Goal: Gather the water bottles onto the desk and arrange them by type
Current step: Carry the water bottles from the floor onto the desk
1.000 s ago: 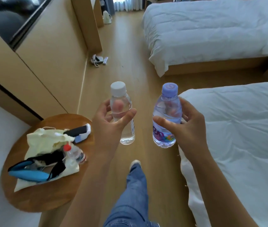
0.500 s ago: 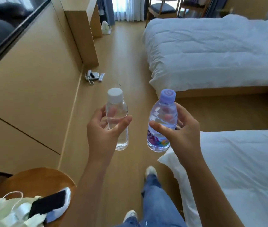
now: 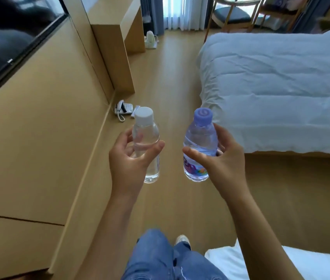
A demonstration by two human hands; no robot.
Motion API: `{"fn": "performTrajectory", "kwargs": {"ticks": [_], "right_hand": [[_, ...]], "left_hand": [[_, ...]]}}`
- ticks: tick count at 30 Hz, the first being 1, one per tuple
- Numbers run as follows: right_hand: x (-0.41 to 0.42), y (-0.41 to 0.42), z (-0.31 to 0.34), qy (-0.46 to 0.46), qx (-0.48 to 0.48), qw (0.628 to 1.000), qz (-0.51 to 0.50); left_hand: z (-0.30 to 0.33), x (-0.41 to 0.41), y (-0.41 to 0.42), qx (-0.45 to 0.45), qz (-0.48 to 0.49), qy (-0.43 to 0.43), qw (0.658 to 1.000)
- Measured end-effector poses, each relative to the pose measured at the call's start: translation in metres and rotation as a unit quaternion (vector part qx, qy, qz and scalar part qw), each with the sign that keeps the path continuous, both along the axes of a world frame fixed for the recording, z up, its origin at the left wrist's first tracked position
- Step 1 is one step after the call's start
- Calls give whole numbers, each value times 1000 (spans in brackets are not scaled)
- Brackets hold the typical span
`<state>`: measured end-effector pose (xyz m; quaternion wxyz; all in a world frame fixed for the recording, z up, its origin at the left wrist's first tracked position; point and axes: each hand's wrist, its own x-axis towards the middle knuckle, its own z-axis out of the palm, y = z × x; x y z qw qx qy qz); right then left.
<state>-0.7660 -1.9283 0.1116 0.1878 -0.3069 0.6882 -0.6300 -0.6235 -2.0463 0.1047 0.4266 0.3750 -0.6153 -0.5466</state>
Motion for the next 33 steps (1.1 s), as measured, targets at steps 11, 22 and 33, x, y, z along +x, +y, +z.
{"fn": "performTrajectory", "kwargs": {"ticks": [11, 22, 33], "right_hand": [[-176, -178, -23, 0, 17, 1000, -18], [-343, -416, -9, 5, -10, 999, -34], [-533, -645, -28, 23, -23, 998, 51]], "left_hand": [[-22, -196, -187, 7, -35, 7, 999], [-6, -364, -425, -1, -44, 6, 999], [-20, -537, -633, 14, 28, -7, 999]]}}
